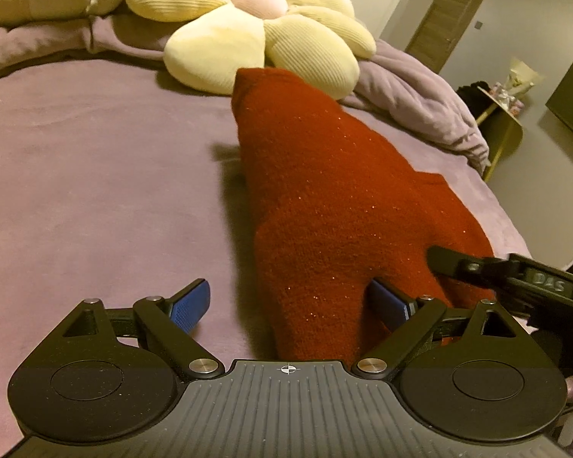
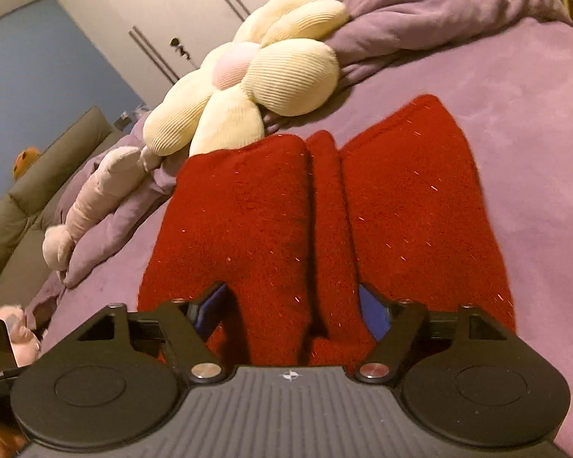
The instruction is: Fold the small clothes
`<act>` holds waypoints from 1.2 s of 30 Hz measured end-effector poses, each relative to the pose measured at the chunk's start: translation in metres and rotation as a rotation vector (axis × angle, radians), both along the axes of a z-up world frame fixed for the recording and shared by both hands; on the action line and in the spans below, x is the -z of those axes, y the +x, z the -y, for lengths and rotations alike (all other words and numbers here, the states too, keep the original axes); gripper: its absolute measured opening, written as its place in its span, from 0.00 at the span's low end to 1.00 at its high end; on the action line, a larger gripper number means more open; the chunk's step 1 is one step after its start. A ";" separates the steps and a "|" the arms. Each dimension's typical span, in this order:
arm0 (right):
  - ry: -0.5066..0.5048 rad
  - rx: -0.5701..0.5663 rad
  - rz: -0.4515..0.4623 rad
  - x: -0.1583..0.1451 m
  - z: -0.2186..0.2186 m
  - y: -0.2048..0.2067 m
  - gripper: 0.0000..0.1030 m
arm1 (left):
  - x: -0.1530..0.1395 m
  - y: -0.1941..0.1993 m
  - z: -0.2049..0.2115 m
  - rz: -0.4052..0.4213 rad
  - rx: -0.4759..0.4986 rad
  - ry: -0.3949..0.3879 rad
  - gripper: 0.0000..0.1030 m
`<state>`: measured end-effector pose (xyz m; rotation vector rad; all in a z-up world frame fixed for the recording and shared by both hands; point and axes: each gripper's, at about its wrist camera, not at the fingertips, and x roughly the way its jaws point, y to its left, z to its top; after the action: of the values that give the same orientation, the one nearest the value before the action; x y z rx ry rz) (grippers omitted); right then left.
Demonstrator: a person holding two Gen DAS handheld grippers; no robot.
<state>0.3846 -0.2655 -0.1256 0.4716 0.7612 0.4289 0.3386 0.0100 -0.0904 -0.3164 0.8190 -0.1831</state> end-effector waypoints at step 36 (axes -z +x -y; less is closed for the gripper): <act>-0.432 0.230 0.257 -0.024 0.012 -0.062 0.24 | 0.018 -0.024 0.045 -0.108 0.004 0.090 0.91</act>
<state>0.3230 -0.2775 -0.1019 0.0915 0.5227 0.0992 0.3143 -0.0352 -0.1087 -0.2413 0.9324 -0.1332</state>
